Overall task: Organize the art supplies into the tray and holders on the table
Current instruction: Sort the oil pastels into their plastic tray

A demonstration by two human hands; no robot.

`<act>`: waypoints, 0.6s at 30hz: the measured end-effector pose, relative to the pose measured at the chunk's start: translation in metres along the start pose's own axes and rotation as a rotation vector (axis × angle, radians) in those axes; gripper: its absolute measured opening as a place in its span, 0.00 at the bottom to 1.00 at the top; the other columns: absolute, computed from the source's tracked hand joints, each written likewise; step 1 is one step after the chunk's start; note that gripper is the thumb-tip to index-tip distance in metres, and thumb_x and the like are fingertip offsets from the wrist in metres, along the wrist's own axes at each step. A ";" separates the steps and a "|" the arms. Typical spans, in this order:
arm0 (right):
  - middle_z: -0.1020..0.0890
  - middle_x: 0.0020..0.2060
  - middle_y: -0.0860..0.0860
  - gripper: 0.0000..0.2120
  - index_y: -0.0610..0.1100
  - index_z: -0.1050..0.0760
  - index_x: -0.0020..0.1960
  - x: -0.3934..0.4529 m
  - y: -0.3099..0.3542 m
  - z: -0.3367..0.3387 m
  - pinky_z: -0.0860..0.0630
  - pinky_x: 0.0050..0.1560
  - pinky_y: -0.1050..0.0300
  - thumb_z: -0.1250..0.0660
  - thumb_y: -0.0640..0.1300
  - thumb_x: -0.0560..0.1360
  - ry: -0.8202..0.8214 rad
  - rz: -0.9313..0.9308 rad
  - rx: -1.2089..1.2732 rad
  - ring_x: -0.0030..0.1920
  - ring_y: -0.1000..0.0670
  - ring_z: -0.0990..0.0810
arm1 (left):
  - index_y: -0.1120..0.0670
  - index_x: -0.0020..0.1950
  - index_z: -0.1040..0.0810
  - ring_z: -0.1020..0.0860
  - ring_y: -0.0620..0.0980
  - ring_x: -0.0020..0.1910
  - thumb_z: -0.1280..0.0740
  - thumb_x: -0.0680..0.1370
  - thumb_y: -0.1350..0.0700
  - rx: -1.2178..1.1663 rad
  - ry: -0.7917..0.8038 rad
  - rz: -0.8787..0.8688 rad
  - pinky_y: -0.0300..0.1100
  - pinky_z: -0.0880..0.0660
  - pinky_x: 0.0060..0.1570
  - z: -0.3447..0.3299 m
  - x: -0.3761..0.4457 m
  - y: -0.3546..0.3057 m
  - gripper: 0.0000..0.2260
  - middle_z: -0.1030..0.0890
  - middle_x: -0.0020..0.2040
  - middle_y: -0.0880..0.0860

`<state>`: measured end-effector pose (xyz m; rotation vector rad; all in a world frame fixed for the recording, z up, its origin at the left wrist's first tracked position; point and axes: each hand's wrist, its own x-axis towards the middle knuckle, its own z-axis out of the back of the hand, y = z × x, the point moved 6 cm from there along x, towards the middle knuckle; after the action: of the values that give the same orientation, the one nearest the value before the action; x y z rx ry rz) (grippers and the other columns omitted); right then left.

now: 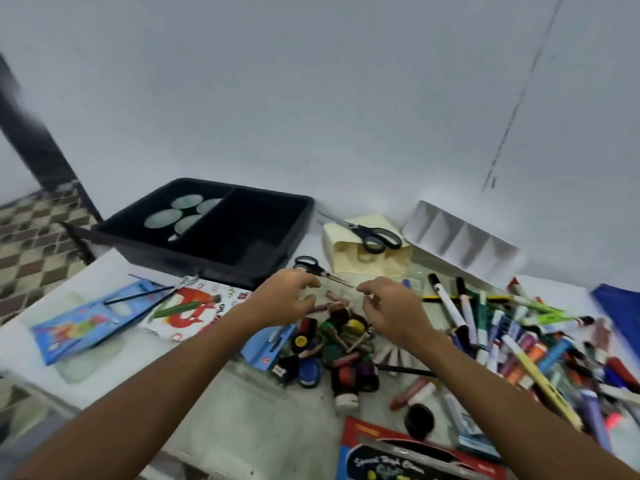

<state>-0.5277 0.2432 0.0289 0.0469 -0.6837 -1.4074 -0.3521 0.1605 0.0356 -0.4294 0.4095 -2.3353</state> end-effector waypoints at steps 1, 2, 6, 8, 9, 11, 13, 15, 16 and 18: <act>0.17 0.50 0.48 0.11 0.43 0.19 0.56 0.009 -0.002 -0.012 0.23 0.46 0.54 0.35 0.39 0.75 0.049 -0.040 0.017 0.48 0.47 0.19 | 0.59 0.61 0.20 0.22 0.53 0.57 0.33 0.77 0.59 0.003 0.001 0.037 0.45 0.27 0.58 0.002 -0.003 0.013 0.13 0.18 0.57 0.56; 0.17 0.50 0.48 0.11 0.43 0.19 0.56 0.015 -0.005 -0.022 0.24 0.48 0.54 0.35 0.39 0.76 0.087 -0.070 0.029 0.48 0.48 0.20 | 0.60 0.60 0.19 0.21 0.54 0.56 0.34 0.77 0.60 0.012 0.004 0.058 0.45 0.26 0.57 0.002 -0.005 0.023 0.13 0.18 0.56 0.56; 0.16 0.48 0.50 0.09 0.44 0.18 0.53 0.040 -0.003 -0.049 0.24 0.49 0.53 0.34 0.42 0.77 0.193 -0.128 0.086 0.49 0.49 0.20 | 0.60 0.59 0.20 0.21 0.56 0.54 0.37 0.77 0.61 0.122 0.075 0.022 0.48 0.26 0.53 -0.009 -0.002 0.038 0.12 0.18 0.54 0.57; 0.16 0.49 0.50 0.09 0.45 0.17 0.53 0.048 0.002 -0.062 0.22 0.51 0.51 0.34 0.43 0.77 0.279 -0.124 0.074 0.50 0.49 0.20 | 0.61 0.57 0.22 0.23 0.57 0.54 0.39 0.78 0.61 0.172 0.101 0.002 0.50 0.27 0.53 -0.017 0.001 0.042 0.11 0.20 0.54 0.57; 0.17 0.50 0.49 0.09 0.45 0.18 0.54 0.051 0.005 -0.068 0.22 0.53 0.51 0.34 0.42 0.76 0.319 -0.115 0.045 0.51 0.49 0.20 | 0.61 0.55 0.22 0.23 0.58 0.54 0.40 0.78 0.62 0.198 0.108 -0.008 0.51 0.27 0.53 -0.021 0.002 0.043 0.10 0.21 0.54 0.57; 0.17 0.53 0.49 0.11 0.45 0.18 0.55 0.057 0.011 -0.078 0.23 0.54 0.52 0.35 0.42 0.75 0.390 -0.095 -0.023 0.54 0.48 0.21 | 0.61 0.57 0.24 0.24 0.57 0.56 0.40 0.77 0.64 0.255 0.130 0.003 0.51 0.27 0.54 -0.030 0.004 0.048 0.10 0.23 0.56 0.56; 0.18 0.54 0.49 0.12 0.46 0.18 0.56 0.060 0.016 -0.087 0.23 0.52 0.53 0.34 0.42 0.75 0.455 -0.065 -0.089 0.55 0.48 0.22 | 0.59 0.59 0.27 0.24 0.57 0.57 0.40 0.76 0.65 0.313 0.167 0.035 0.51 0.25 0.54 -0.038 0.003 0.054 0.12 0.25 0.58 0.56; 0.19 0.52 0.50 0.12 0.47 0.18 0.56 0.061 0.019 -0.096 0.26 0.48 0.56 0.33 0.42 0.74 0.505 -0.038 -0.152 0.54 0.48 0.22 | 0.59 0.60 0.29 0.24 0.57 0.57 0.39 0.76 0.67 0.364 0.202 0.055 0.49 0.24 0.52 -0.045 0.001 0.058 0.13 0.24 0.58 0.57; 0.19 0.52 0.50 0.11 0.47 0.18 0.56 0.062 0.020 -0.099 0.28 0.46 0.57 0.33 0.42 0.74 0.517 -0.029 -0.178 0.54 0.48 0.23 | 0.59 0.60 0.29 0.24 0.57 0.56 0.39 0.76 0.67 0.385 0.210 0.064 0.49 0.24 0.51 -0.048 0.001 0.059 0.13 0.24 0.57 0.57; 0.20 0.51 0.49 0.10 0.47 0.18 0.54 0.065 0.020 -0.102 0.30 0.44 0.57 0.32 0.41 0.74 0.512 -0.011 -0.224 0.54 0.48 0.24 | 0.59 0.59 0.29 0.23 0.57 0.53 0.39 0.76 0.68 0.417 0.194 0.081 0.48 0.24 0.47 -0.048 0.002 0.060 0.13 0.22 0.54 0.58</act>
<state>-0.4621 0.1515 -0.0181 0.2265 -0.1014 -1.3989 -0.3380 0.1256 -0.0309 0.0139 0.0220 -2.3106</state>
